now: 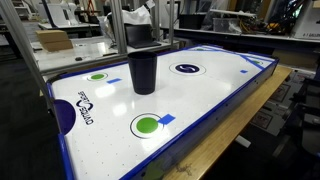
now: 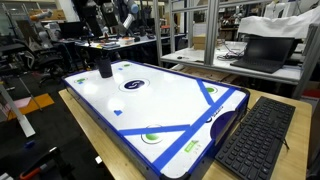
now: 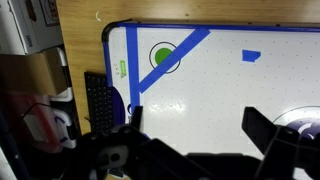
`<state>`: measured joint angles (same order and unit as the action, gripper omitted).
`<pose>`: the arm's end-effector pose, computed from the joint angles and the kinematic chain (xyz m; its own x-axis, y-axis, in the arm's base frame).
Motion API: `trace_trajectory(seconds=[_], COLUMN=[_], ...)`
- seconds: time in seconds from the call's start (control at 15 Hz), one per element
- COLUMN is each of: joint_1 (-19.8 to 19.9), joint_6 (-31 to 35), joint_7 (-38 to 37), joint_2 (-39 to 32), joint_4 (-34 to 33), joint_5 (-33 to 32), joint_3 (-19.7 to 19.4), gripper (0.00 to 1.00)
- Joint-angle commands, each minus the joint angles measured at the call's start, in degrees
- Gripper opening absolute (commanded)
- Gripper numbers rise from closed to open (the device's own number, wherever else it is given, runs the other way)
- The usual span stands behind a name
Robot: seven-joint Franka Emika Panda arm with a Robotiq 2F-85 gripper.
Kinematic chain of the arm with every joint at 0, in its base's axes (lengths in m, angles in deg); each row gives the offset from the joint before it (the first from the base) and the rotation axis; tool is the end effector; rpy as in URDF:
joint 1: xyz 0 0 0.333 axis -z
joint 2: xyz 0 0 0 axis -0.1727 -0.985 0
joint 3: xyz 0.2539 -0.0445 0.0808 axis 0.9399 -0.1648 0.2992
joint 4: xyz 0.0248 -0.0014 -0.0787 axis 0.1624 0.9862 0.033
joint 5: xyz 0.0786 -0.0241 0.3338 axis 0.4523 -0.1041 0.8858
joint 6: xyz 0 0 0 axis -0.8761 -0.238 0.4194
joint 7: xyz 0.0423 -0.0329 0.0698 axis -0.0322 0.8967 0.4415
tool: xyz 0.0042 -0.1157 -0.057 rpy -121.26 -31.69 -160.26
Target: Take the marker from the cup and put it on the table
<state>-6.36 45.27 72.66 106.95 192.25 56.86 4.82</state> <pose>0.3570 0.0047 0.4303 0.9921 -0.0182 0.1238 -0.0474 -0.9704 0.2370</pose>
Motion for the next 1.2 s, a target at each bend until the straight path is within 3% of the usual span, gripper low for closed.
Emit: trace_trajectory(seconds=[0.0,0.47,0.8,1.13], joint_1=[-0.69,-1.69,-4.84,-10.12], joint_6=[-0.24,1.42,7.59,11.86], joint_7=[-0.32,2.12,15.42,30.92], joint_2=[-0.06,-0.86,-3.81,-8.54], joint_4=[-0.14,-0.45,-3.38,-7.47], joint_5=[-0.37,-0.1,-1.03,2.9], joint_3=[-0.59,-1.34,-3.82,-7.62], gripper=[1.0,1.0,1.0,1.0])
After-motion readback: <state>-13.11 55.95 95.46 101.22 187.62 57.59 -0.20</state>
